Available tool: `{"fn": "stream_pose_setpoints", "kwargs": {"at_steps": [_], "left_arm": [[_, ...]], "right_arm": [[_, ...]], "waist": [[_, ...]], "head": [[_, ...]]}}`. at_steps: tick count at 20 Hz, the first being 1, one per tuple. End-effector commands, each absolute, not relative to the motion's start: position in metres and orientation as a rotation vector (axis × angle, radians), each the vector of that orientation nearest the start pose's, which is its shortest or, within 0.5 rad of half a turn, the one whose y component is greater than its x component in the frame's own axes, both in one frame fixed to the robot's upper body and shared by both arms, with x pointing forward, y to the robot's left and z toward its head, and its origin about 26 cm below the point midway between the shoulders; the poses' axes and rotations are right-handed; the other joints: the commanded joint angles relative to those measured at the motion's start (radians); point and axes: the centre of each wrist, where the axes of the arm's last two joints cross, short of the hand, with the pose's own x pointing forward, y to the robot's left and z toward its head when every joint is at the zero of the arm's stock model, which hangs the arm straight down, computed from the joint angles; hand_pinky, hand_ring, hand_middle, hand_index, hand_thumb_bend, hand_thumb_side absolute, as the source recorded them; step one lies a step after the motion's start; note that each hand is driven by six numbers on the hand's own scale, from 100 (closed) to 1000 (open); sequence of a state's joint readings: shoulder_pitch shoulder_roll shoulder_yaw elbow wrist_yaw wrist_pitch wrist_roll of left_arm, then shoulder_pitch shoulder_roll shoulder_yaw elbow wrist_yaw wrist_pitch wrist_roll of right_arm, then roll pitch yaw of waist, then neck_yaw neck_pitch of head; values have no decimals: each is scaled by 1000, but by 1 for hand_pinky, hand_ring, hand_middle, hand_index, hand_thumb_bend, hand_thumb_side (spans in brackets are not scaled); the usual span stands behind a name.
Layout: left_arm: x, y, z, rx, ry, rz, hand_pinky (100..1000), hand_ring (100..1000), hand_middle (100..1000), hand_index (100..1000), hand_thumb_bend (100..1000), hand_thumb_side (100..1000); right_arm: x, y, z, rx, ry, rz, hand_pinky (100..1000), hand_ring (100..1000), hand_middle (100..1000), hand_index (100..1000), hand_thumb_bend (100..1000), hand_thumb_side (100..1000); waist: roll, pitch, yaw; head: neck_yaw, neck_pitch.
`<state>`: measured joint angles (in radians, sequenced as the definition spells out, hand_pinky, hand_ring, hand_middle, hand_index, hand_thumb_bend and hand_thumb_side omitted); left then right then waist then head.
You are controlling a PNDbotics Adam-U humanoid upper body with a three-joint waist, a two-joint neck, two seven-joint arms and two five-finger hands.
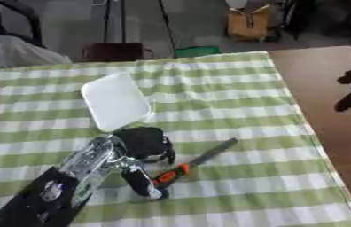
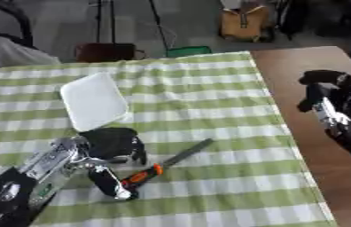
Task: Pick up objects on the table and place them in the box.
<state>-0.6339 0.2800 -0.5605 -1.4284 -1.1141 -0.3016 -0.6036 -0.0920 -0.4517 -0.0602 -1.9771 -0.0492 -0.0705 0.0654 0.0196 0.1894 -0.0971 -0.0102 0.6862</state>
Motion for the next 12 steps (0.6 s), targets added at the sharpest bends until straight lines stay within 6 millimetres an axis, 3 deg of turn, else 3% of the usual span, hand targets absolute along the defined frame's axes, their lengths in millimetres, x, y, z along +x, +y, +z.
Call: {"fn": "stream_pose_setpoints", "kwargs": {"at_steps": [1, 2, 3, 4, 7, 8, 11, 12], "left_arm": [[373, 120, 120, -849, 1762, 2918, 966, 751, 575, 740, 454, 473], [373, 120, 120, -856, 1764, 2913, 961, 742, 562, 727, 419, 418], [373, 120, 119, -863, 1767, 2909, 961, 742, 562, 727, 419, 418], [373, 120, 119, -869, 1769, 2907, 957, 722, 539, 705, 349, 339], [374, 121, 119, -890, 1774, 2909, 954, 707, 524, 688, 288, 276], [374, 122, 119, -894, 1773, 2914, 948, 681, 507, 668, 215, 222], [375, 124, 117, -893, 1762, 2937, 946, 678, 504, 664, 198, 196], [376, 125, 117, -891, 1761, 2943, 933, 652, 481, 639, 148, 190]], "right_arm": [[274, -314, 167, -252, -2126, 495, 548, 521, 702, 781, 243, 584], [274, -314, 167, -252, -2126, 495, 548, 521, 702, 781, 243, 584], [274, -314, 167, -252, -2127, 494, 548, 521, 702, 781, 243, 584], [274, -314, 167, -252, -2127, 494, 548, 521, 703, 781, 242, 583], [274, -315, 167, -254, -2127, 494, 548, 521, 703, 781, 242, 583], [274, -315, 167, -254, -2127, 494, 548, 521, 703, 781, 242, 584], [274, -315, 167, -254, -2127, 494, 548, 521, 703, 781, 242, 584], [274, -315, 167, -254, -2127, 494, 548, 521, 703, 781, 242, 584]], "waist": [[-5, -16, -1], [-5, -16, 0], [-5, -16, 0], [-5, -16, 0], [-6, -16, 0], [-6, -16, 1], [-6, -16, 1], [-6, -16, 1]], "head": [[0, 3], [-1, 3], [-1, 3], [-1, 3], [-1, 3], [-1, 2], [-1, 2], [-1, 2]]}}
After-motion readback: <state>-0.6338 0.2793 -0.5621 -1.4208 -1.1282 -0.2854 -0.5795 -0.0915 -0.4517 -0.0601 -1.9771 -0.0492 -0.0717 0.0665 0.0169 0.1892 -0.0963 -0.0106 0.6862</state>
